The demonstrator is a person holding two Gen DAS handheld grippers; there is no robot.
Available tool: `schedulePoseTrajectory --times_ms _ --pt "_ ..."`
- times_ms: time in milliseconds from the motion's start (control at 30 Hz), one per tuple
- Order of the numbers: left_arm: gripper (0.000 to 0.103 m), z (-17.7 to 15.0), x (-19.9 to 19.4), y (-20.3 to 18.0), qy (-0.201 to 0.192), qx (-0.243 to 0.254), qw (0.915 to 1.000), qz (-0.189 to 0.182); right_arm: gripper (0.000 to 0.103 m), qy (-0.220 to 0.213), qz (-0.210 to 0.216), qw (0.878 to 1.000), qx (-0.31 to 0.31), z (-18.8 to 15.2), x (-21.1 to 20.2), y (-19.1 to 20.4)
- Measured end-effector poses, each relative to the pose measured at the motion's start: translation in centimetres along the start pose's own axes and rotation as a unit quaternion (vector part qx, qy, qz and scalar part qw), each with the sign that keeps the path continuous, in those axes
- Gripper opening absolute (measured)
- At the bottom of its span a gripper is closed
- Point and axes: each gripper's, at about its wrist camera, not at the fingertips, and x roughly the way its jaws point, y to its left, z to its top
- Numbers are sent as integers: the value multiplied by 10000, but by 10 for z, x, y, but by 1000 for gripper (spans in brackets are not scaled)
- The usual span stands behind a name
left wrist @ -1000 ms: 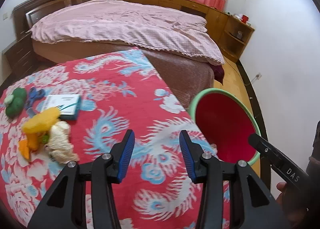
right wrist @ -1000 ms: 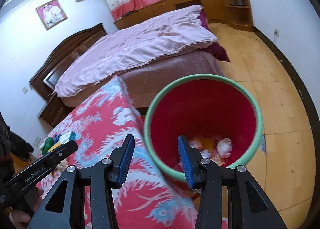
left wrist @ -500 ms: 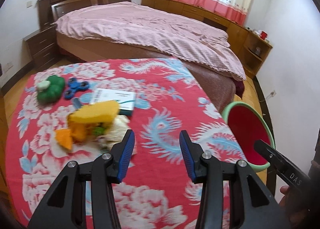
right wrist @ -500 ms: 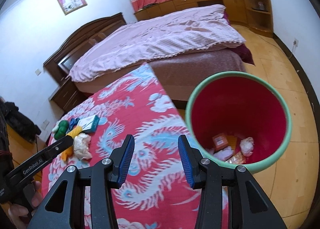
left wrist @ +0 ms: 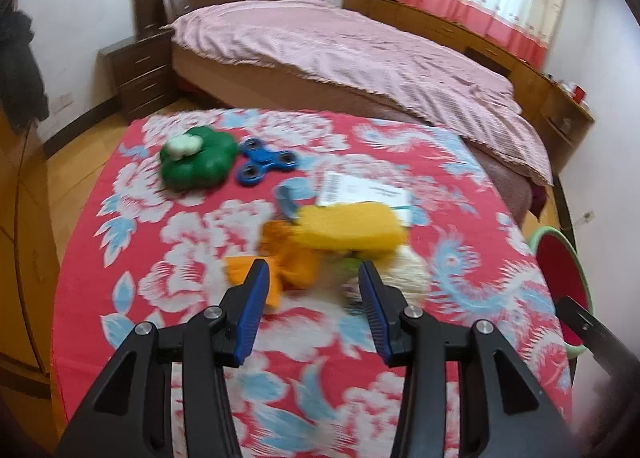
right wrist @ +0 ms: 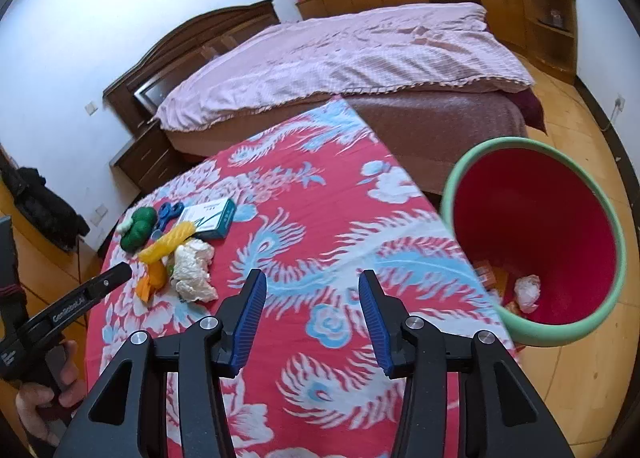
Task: Collect trash
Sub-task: 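Move both open tools back over the table toward the remaining trash, then grasp the orange peel with the left tool while the right tool grasps the crumpled white wrap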
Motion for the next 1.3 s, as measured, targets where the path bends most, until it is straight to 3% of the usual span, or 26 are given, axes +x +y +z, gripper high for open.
schedulePoseTrajectory --times_ms 300,533,1000,1300 --pt "47 0 31 35 249 -308 9992 66 50 222 8 9997 -105 0 28 18" --pt "50 1 49 30 377 -257 9988 -179 50 330 -32 9994 -78 0 43 20" --pt "51 1 69 16 372 -130 9991 -156 50 426 -27 9991 -68 -2 49 20" --pt "40 -3 55 24 213 -253 9992 -234 50 431 54 9989 -157 -4 49 28"
